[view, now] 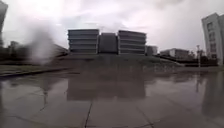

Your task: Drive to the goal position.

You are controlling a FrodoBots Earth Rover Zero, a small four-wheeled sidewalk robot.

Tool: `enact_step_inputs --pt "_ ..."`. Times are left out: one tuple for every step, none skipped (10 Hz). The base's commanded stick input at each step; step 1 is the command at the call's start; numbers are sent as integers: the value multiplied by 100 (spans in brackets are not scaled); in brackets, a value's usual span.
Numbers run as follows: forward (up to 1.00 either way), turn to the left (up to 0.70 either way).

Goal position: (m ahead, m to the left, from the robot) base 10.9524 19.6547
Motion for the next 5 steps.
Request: enact_step_inputs --pt "70 0" --pt "70 0" --pt "70 0" --pt "70 0" --pt "70 0"
